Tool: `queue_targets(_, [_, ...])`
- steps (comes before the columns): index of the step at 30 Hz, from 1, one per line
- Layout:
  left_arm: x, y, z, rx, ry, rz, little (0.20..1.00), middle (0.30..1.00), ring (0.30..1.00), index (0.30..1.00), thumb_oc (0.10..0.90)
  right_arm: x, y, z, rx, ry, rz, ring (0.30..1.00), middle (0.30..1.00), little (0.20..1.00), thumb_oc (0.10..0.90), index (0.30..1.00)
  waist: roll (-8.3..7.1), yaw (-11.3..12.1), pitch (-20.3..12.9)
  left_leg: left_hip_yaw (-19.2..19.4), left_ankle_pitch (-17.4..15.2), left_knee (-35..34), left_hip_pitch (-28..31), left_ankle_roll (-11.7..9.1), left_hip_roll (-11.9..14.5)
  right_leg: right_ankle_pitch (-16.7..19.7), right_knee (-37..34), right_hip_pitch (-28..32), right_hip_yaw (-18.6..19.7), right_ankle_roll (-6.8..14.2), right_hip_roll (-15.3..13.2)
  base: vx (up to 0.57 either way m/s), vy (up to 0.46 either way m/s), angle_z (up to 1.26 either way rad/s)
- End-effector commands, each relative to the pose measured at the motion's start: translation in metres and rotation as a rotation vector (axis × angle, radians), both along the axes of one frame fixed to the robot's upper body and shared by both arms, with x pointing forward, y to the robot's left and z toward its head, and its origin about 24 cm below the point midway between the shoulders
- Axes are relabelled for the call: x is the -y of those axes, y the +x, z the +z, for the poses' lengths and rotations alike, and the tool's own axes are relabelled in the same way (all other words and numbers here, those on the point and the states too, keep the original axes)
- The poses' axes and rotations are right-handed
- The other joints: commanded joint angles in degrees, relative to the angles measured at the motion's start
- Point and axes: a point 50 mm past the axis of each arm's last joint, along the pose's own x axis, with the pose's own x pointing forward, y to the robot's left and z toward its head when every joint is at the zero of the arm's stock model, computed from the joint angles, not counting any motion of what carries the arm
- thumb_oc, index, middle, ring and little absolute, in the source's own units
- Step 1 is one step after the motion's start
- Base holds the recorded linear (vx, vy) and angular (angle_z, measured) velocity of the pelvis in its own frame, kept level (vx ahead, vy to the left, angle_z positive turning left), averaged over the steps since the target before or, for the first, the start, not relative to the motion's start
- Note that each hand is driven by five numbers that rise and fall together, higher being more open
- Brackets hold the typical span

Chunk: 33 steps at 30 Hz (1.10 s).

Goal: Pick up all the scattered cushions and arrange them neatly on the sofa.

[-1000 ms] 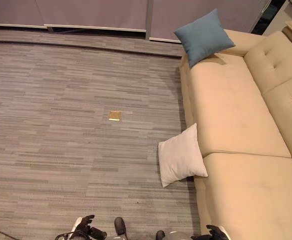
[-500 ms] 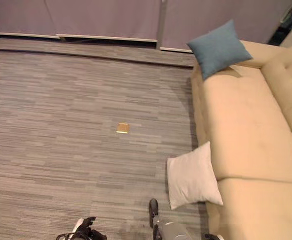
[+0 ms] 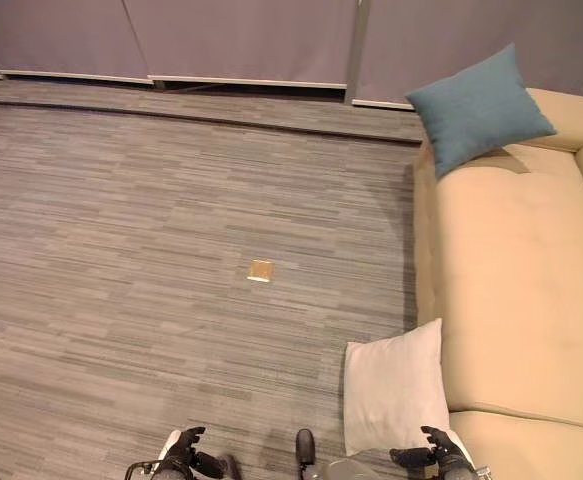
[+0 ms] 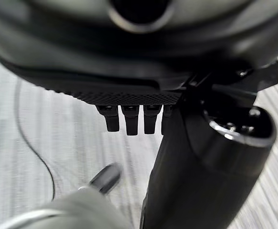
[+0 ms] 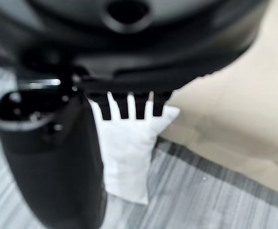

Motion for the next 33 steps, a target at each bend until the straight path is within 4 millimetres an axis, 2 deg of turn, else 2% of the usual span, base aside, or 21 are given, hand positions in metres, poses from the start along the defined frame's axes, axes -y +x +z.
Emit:
queue_targets(1, [-0.022, -0.012, 0.003, -0.013, 0.063, 0.017, 0.9, 0.9, 0.9, 0.9, 0.8, 0.003, -0.028, -0.008, -0.08, -0.029, -0.002, 0.9, 0.9, 0.9, 0.8, 0.9, -1.01, -0.4, -0.4, -0.9, -2.2, 6.8, -1.7, 3.8, -3.7, -8.7, 8.0, -0.8, 2.3, 8.6, -5.2, 0.21, 0.193, -0.73])
queue_targets(4, [-0.022, -0.01, 0.004, -0.009, 0.067, 0.003, 0.9, 0.9, 0.9, 0.9, 0.8, -0.001, -0.023, -0.008, -0.069, -0.019, 0.012, 0.9, 0.9, 0.9, 0.8, 0.9, -0.84, 0.0, -1.0, -0.6, -2.9, 5.8, -0.4, 5.4, -5.1, -8.9, 11.0, -1.9, 5.2, 9.4, -5.5, 0.2, 0.226, -1.09])
queue_targets(7, [-0.029, -0.003, 0.008, 0.013, 0.085, 0.001, 0.9, 0.9, 0.9, 0.9, 0.8, -0.007, -0.012, -0.006, -0.044, -0.003, 0.03, 0.9, 0.9, 0.9, 0.8, 0.9, -1.04, -0.3, -0.6, 2.9, -3.3, 4.3, 1.1, 7.2, -4.9, -7.7, 16.8, -5.5, 6.5, 11.1, -5.4, 0.11, 0.186, -1.03])
queue_targets(9, [-0.034, 0.002, 0.011, 0.032, 0.096, 0.009, 0.9, 0.9, 0.9, 0.9, 0.8, -0.009, -0.006, -0.005, -0.028, 0.002, 0.039, 0.9, 0.9, 0.9, 0.8, 0.9, -1.15, 0.1, -0.2, 6.1, -3.9, 3.8, 2.2, 7.8, -4.6, -7.1, 20.1, -7.8, 2.9, 12.0, -6.8, 0.04, 0.124, -0.78])
queue_targets(10, [-0.036, 0.002, 0.012, 0.036, 0.097, 0.023, 0.9, 0.9, 0.9, 0.9, 0.8, -0.01, -0.005, -0.005, -0.026, 0.002, 0.041, 0.9, 0.9, 0.9, 0.8, 0.9, -1.2, 0.5, -0.1, 7.4, -4.3, 3.3, 3.2, 7.9, -4.4, -7.4, 20.7, -8.1, -0.4, 12.1, -8.1, 0.13, 0.116, -1.39])
queue_targets(11, [-0.037, 0.002, 0.013, 0.037, 0.095, 0.039, 0.9, 0.9, 0.9, 0.9, 0.8, -0.01, -0.007, -0.006, -0.041, -0.002, 0.049, 0.9, 0.9, 0.9, 0.8, 0.9, -1.08, 0.9, -0.6, 9.3, -4.7, 2.4, 4.6, 8.0, -4.3, -7.4, 20.6, -8.7, -6.1, 11.7, -9.4, 0.11, 0.068, -1.49])
queue_targets(12, [-0.037, 0.002, 0.013, 0.037, 0.095, 0.039, 0.9, 0.9, 0.9, 0.9, 0.8, -0.01, -0.007, -0.006, -0.041, -0.002, 0.049, 0.9, 0.9, 0.9, 0.8, 0.9, -1.07, 0.9, -0.5, 9.3, -4.6, 2.4, 4.7, 8.0, -4.3, -7.4, 20.6, -8.6, -6.1, 11.7, -9.4, 0.13, 0.072, -1.4])
queue_targets(16, [-0.038, 0.0, 0.012, 0.022, 0.09, 0.042, 0.9, 0.9, 0.9, 0.9, 0.8, -0.006, -0.016, -0.008, -0.077, -0.007, 0.039, 0.9, 0.9, 0.9, 0.8, 0.9, -0.62, 0.1, -1.3, 12.0, -5.1, 1.2, 7.3, 7.9, -4.2, -7.1, 18.5, -10.4, -12.6, 10.7, -9.8, 0.14, 0.011, -0.36])
queue_targets(20, [-0.03, 0.004, 0.01, 0.024, 0.079, -0.007, 0.9, 0.9, 0.9, 0.9, 0.8, 0.001, -0.032, -0.011, -0.124, -0.013, 0.0, 0.9, 0.9, 0.9, 0.8, 0.9, -0.68, -1.8, -1.9, 12.0, -7.2, 3.0, 8.6, 7.9, -5.5, -7.2, 14.8, -8.5, -8.8, 10.2, -8.1, 0.17, -0.051, -0.19])
queue_targets(21, [-0.025, 0.006, 0.01, 0.032, 0.067, -0.02, 0.9, 0.9, 0.9, 0.9, 0.8, 0.006, -0.041, -0.012, -0.145, -0.018, -0.028, 0.9, 0.9, 0.9, 0.8, 0.9, -1.04, -2.4, -2.1, 12.9, -8.0, 7.8, 8.0, 6.4, -4.8, -7.7, 11.6, -5.4, -8.1, 9.3, -7.5, 0.12, -0.102, 0.0])
queue_targets(22, [-0.025, 0.006, 0.01, 0.032, 0.068, -0.019, 0.9, 0.9, 0.9, 0.9, 0.8, 0.005, -0.041, -0.012, -0.145, -0.018, -0.028, 0.9, 0.9, 0.9, 0.8, 0.9, -1.09, -2.4, -2.3, 12.9, -7.8, 7.8, 7.7, 6.4, -4.9, -7.5, 11.5, -5.7, -8.2, 9.3, -7.5, 0.14, -0.209, 0.14])
queue_targets(23, [-0.021, 0.011, 0.011, 0.05, 0.054, -0.024, 0.9, 0.9, 0.9, 0.9, 0.8, 0.011, -0.045, -0.012, -0.156, -0.031, -0.05, 0.9, 0.9, 0.9, 0.8, 0.9, -2.0, -2.5, -2.0, 13.5, -5.3, 16.2, 5.0, 4.2, -1.6, -7.5, 9.6, -3.5, -8.2, 8.1, -7.4, 0.06, -0.123, 0.2])
queue_targets(24, [-0.021, 0.011, 0.011, 0.05, 0.054, -0.024, 0.9, 0.9, 0.9, 0.9, 0.8, 0.011, -0.045, -0.011, -0.156, -0.031, -0.05, 0.9, 0.9, 0.9, 0.8, 0.9, -1.78, -2.5, -1.8, 13.4, -5.8, 16.9, 4.8, 4.1, -1.2, -7.6, 9.6, -3.3, -8.3, 8.0, -7.2, 0.09, -0.16, 0.19])
queue_targets(25, [-0.019, 0.016, 0.012, 0.065, 0.05, -0.035, 0.9, 0.9, 0.9, 0.9, 0.8, 0.013, -0.043, -0.01, -0.148, -0.039, -0.053, 0.9, 0.9, 0.9, 0.8, 0.9, -2.19, -2.0, -1.4, 12.2, -3.9, 21.6, 3.2, 3.8, -0.9, -7.6, 9.6, -2.8, -7.6, 7.2, -6.7, 0.05, -0.057, 0.08])
queue_targets(26, [-0.017, 0.019, 0.012, 0.072, 0.046, -0.038, 0.9, 0.9, 0.9, 0.9, 0.8, 0.014, -0.041, -0.009, -0.14, -0.038, -0.057, 0.9, 0.9, 0.9, 0.8, 0.9, -2.27, -1.7, -0.9, 10.8, -3.9, 23.4, 2.0, 4.0, -1.1, -8.1, 9.7, -2.1, -6.6, 6.7, -6.1, 0.08, -0.051, -0.13])
queue_targets(28, [-0.013, 0.02, 0.012, 0.074, 0.036, -0.043, 0.9, 0.9, 0.9, 0.9, 0.8, 0.015, -0.041, -0.009, -0.136, -0.037, -0.06, 0.9, 0.9, 0.9, 0.8, 0.9, -2.53, -1.4, -1.0, 9.2, -5.1, 22.6, 0.5, 4.8, -1.3, -8.8, 9.7, -1.3, -4.8, 6.8, -5.8, 0.11, 0.037, -0.49])
queue_targets(29, [-0.012, 0.02, 0.011, 0.073, 0.032, -0.043, 0.9, 0.9, 0.9, 0.9, 0.8, 0.016, -0.04, -0.008, -0.134, -0.039, -0.061, 0.9, 0.9, 0.9, 0.8, 0.9, -2.68, -1.3, -1.3, 8.7, -5.8, 20.8, 0.1, 5.0, -1.0, -9.1, 9.7, -1.0, -4.1, 7.2, -6.0, 0.25, 0.14, -0.69])
queue_targets(30, [-0.011, 0.018, 0.011, 0.067, 0.028, -0.038, 0.9, 0.9, 0.9, 0.9, 0.8, 0.017, -0.038, -0.008, -0.129, -0.042, -0.055, 0.9, 0.9, 0.9, 0.8, 0.9, -2.81, -0.8, -1.9, 6.9, -6.0, 14.8, 0.1, 5.1, -0.3, -9.8, 9.4, -0.3, -2.5, 7.9, -6.2, 0.28, 0.162, -0.84])
queue_targets(31, [-0.012, 0.018, 0.011, 0.067, 0.029, -0.035, 0.9, 0.9, 0.9, 0.9, 0.8, 0.017, -0.037, -0.007, -0.123, -0.041, -0.054, 0.9, 0.9, 0.9, 0.8, 0.9, -2.58, -0.4, -2.1, 4.7, -4.4, 10.5, 0.1, 4.7, -0.3, -10.0, 9.3, -0.1, -1.5, 8.2, -6.1, 0.38, 0.264, -0.75])
queue_targets(32, [-0.011, 0.019, 0.011, 0.072, 0.03, -0.036, 0.9, 0.9, 0.9, 0.9, 0.8, 0.016, -0.034, -0.007, -0.112, -0.044, -0.049, 0.9, 0.9, 0.9, 0.8, 0.9, -2.18, 0.6, -1.8, -1.2, -1.1, 6.5, -1.5, 3.6, -0.2, -10.9, 10.0, 0.7, 0.8, 8.3, -5.6, 0.23, 0.177, -0.76])
queue_targets(33, [-0.012, 0.02, 0.011, 0.072, 0.03, -0.036, 0.9, 0.9, 0.9, 0.9, 0.8, 0.016, -0.034, -0.007, -0.112, -0.044, -0.049, 0.9, 0.9, 0.9, 0.8, 0.9, -2.16, 0.5, -1.9, -1.2, -0.9, 6.4, -1.7, 3.6, -0.2, -10.8, 10.0, 0.5, 0.8, 8.3, -5.6, 0.27, 0.255, -0.67])
